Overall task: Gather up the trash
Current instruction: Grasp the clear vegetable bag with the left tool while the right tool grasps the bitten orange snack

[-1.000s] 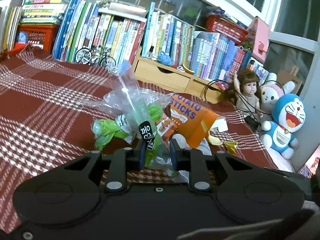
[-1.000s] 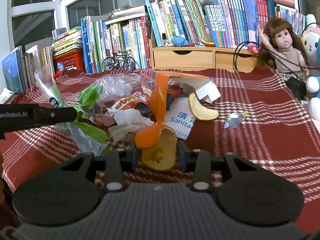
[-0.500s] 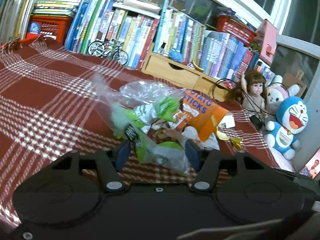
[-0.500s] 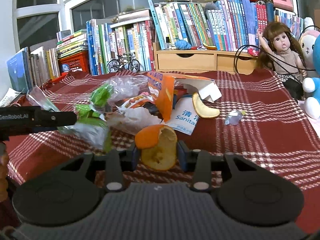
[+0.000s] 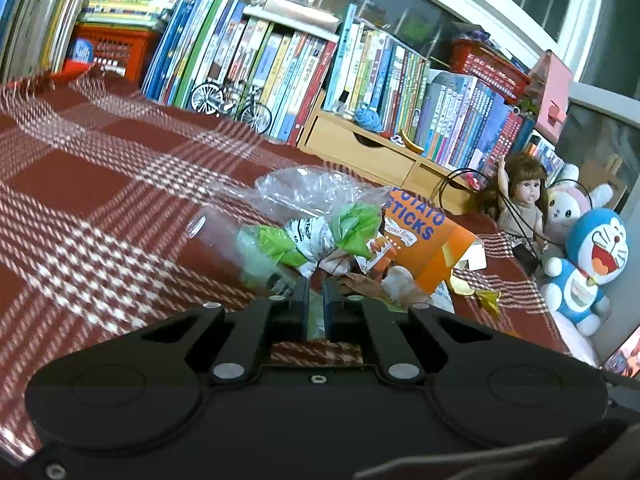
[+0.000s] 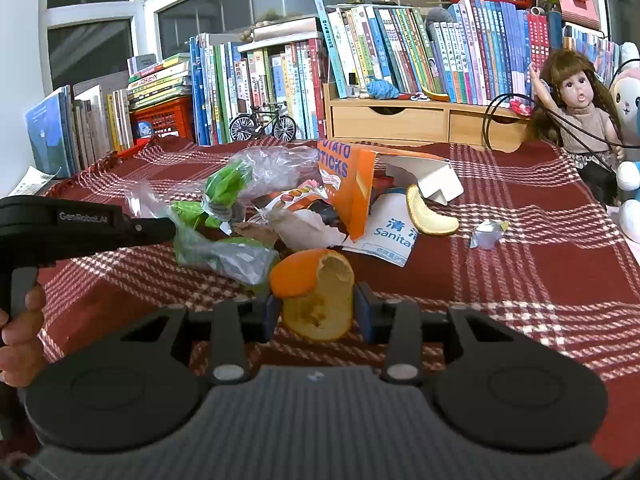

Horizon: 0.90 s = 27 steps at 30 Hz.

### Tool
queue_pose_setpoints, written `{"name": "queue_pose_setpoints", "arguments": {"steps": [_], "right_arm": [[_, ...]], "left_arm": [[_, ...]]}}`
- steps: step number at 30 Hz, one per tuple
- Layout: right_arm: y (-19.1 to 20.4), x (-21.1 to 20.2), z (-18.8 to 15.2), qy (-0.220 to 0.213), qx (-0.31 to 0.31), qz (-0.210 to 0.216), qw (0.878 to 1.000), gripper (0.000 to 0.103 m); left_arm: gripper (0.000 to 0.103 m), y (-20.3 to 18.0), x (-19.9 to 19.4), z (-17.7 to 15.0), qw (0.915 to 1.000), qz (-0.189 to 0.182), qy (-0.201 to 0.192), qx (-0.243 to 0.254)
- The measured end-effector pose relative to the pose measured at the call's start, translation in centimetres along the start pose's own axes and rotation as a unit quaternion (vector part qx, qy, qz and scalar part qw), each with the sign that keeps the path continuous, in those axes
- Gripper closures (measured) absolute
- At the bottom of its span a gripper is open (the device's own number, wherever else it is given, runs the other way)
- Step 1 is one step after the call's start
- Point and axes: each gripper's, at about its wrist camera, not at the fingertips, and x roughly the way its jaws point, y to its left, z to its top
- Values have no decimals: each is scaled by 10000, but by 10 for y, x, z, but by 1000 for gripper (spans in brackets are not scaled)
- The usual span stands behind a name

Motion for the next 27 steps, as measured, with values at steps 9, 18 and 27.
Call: {"name": "queue_pose_setpoints", "arguments": {"steps": [9,18,27], "right_arm": [[0,5,0,20,22,40,10000,59],[4,9,-1,54,-43,60,10000,59],[0,11,-3,98,47,58,9999,59]], "left_arm": [[17,12,-2,-8,9986,317,123,-402],[66,12,37,-8,9950,419,200,-887],[80,-10,-3,2,9994,147,-308,-36]]}}
